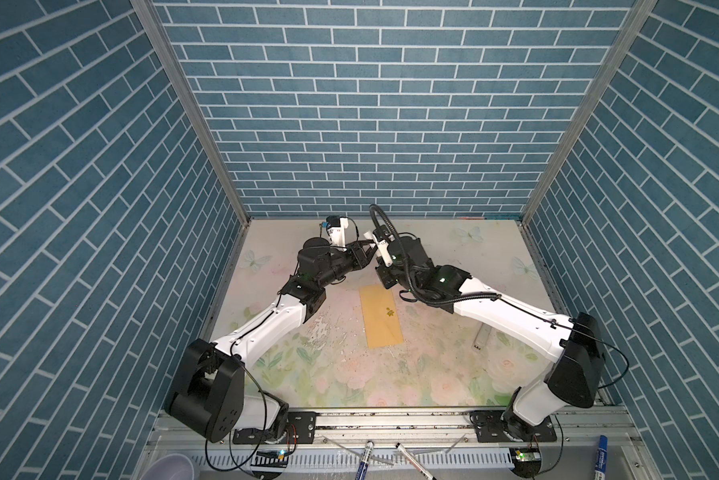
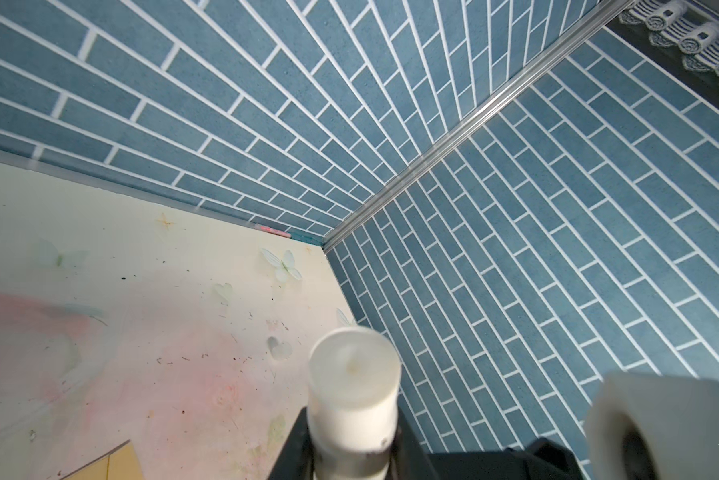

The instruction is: Place the letter into the envelope and seal it

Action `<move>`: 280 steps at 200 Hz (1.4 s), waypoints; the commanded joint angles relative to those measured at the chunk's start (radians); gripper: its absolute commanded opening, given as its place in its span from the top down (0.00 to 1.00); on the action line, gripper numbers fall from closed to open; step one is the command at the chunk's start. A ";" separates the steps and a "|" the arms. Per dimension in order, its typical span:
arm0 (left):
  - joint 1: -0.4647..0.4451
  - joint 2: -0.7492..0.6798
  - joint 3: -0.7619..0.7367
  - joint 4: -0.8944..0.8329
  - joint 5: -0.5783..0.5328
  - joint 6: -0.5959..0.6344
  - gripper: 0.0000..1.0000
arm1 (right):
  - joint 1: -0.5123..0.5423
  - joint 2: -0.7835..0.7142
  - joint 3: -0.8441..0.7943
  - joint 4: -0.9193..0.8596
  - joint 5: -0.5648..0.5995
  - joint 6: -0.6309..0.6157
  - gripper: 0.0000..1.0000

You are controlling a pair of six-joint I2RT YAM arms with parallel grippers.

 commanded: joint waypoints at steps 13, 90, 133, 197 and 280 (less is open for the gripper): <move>-0.015 -0.001 0.014 0.012 0.062 0.005 1.00 | 0.012 0.070 0.048 0.055 0.413 -0.078 1.00; -0.016 -0.007 0.017 0.016 0.068 0.007 1.00 | -0.096 -0.063 -0.081 0.108 -0.187 0.038 0.68; -0.015 -0.015 0.025 0.023 0.097 0.014 1.00 | -0.287 -0.166 -0.235 0.232 -0.869 0.140 0.41; -0.015 -0.015 0.034 0.032 0.130 0.011 1.00 | -0.374 -0.162 -0.268 0.287 -1.174 0.200 0.42; -0.015 -0.007 0.038 0.030 0.130 0.008 1.00 | -0.379 -0.149 -0.257 0.267 -1.167 0.197 0.82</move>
